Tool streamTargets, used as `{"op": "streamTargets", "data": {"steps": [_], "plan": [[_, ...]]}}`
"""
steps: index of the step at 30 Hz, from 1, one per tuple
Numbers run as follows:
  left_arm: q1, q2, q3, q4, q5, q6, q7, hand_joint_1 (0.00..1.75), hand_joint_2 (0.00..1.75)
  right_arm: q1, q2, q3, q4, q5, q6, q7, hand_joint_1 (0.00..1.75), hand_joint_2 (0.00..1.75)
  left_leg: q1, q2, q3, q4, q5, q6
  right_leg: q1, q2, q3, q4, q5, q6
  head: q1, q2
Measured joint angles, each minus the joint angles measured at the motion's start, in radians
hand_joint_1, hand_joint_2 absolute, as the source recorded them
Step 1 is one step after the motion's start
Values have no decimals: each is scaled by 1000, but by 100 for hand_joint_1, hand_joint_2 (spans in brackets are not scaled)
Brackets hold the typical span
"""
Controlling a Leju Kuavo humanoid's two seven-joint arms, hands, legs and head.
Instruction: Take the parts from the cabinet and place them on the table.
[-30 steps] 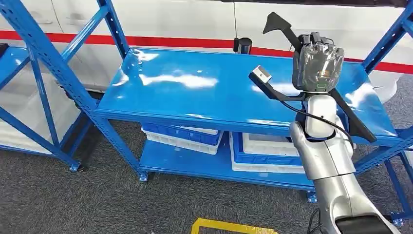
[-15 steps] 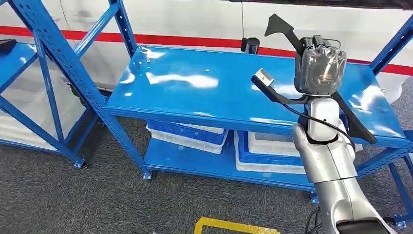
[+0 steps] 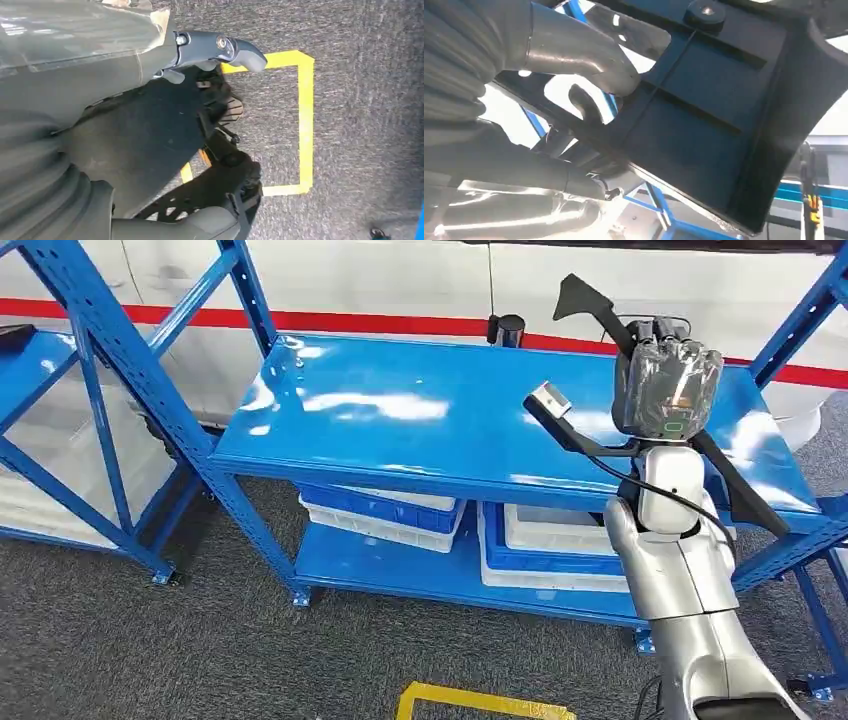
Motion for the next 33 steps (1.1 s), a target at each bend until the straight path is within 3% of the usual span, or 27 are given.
{"op": "streamTargets", "data": {"steps": [2,3,4,5,7,8,9,10,11,13,14,15,17,18,19,21,23,24,26,28,29,30,31,33], "plan": [[4,1,0,0,0,0,1,0,175,5,1,0,-1,0,-2,-2,175,175,-6,-1,-6,3,5,8,-4,0,-2,-5,9,13,0,0],[4,0,0,0,0,0,1,0,175,5,1,-2,-1,0,-2,-2,175,175,-6,1,-7,-6,16,18,-2,0,-2,-10,15,23,-2,0],[2,0,0,0,0,0,2,0,175,6,1,-5,-1,0,-2,-3,175,175,4,6,-6,-21,31,26,-5,-2,-18,4,-2,22,0,0],[1,-1,0,0,0,0,1,0,175,6,0,-7,-2,0,-2,-4,175,175,3,5,-13,-25,38,35,0,-1,-31,37,-35,15,3,0],[1,-2,0,0,0,0,2,0,175,8,0,-10,-3,0,-3,-6,175,175,0,6,-27,-25,49,42,0,0,-87,193,-118,5,6,0],[1,-2,0,0,0,0,2,0,175,12,0,-12,-3,0,-3,-10,175,175,-2,6,-36,-24,54,43,0,0,-116,276,-152,5,6,0],[1,-2,0,0,0,-1,2,0,175,16,0,-14,-3,0,-3,-15,175,175,-3,6,-43,-23,60,43,0,0,-125,321,-165,11,6,0],[1,-2,0,0,0,-1,3,0,175,20,0,-16,-3,0,-3,-18,175,175,-4,6,-48,-23,64,43,0,-1,-111,311,-161,17,5,0],[1,-2,0,0,0,-2,3,0,175,22,0,-19,-3,0,-3,-19,175,175,-4,6,-54,-22,69,41,0,-1,-70,254,-141,26,6,0],[1,-3,0,0,1,-2,4,0,175,18,1,-22,-3,0,-3,-22,175,175,-3,4,-63,-14,75,34,-1,-2,55,50,-81,42,7,0],[1,-3,0,0,1,-2,4,0,175,17,1,-23,-4,0,-3,-23,175,175,-5,4,-71,-7,76,30,-3,-2,87,-23,-92,31,7,0],[0,-3,0,0,2,-2,4,0,175,19,3,-23,-6,0,-3,-25,175,175,-9,3,-77,-7,82,23,12,2,91,-5,-71,24,5,0],[2,-4,-1,0,6,-2,4,0,175,21,3,-27,-6,0,-3,-32,175,175,-9,2,-83,-2,95,13,10,2,78,-4,-68,22,6,0],[3,-3,-1,1,7,-3,4,0,175,21,5,-27,-6,0,-3,-36,175,175,-8,1,-87,-2,101,7,8,2,72,-3,-62,13,6,0],[3,-1,-1,1,7,-3,4,0,175,20,6,-28,-6,0,-3,-38,175,175,-7,-2,-97,2,98,4,-7,0,64,-9,-52,-1,9,0],[2,-2,-1,1,7,-3,4,0,175,17,11,-29,-7,0,-4,-43,175,175,-2,0,-128,81,3,-13,-5,-2,44,-8,-36,-24,-2,0],[-1,-2,-1,1,8,-3,3,0,175,18,13,-35,-7,0,-4,-50,175,175,5,2,-177,247,-98,-26,-2,-4,20,-7,-16,-28,-3,0],[-3,-2,-1,1,9,-2,3,0,175,18,14,-36,-7,0,-4,-52,175,175,7,3,-187,308,-117,-28,-1,-4,7,-6,-7,-28,-3,0],[-5,-2,-1,1,9,-2,3,0,175,19,16,-37,-7,0,-4,-53,175,175,8,3,-153,301,-84,-27,1,-4,-13,-5,10,-26,-3,0],[-1,-2,-1,1,13,1,5,0,175,18,16,-44,-8,0,-5,-55,175,175,6,1,-34,144,-15,-13,4,-1,-33,-5,29,-20,-3,0],[-2,-1,-1,1,13,1,5,0,175,17,16,-48,-10,0,-5,-56,175,175,3,0,32,49,-20,-2,3,-1,-36,-5,36,-18,-3,0],[-3,0,-1,1,14,1,4,0,175,16,16,-53,-13,0,-6,-57,175,175,0,0,71,-14,-51,3,8,-2,-43,-5,44,-8,-2,0],[-3,0,-1,1,14,2,3,0,175,13,17,-55,-14,0,-6,-60,175,175,-4,0,65,-17,-49,4,5,-5,-44,-8,52,-2,0,0],[0,0,-1,2,17,4,3,0,175,12,19,-55,-15,0,-6,-64,175,175,-13,0,56,-18,-36,20,0,-5,-46,-15,71,13,-5,0]]}}
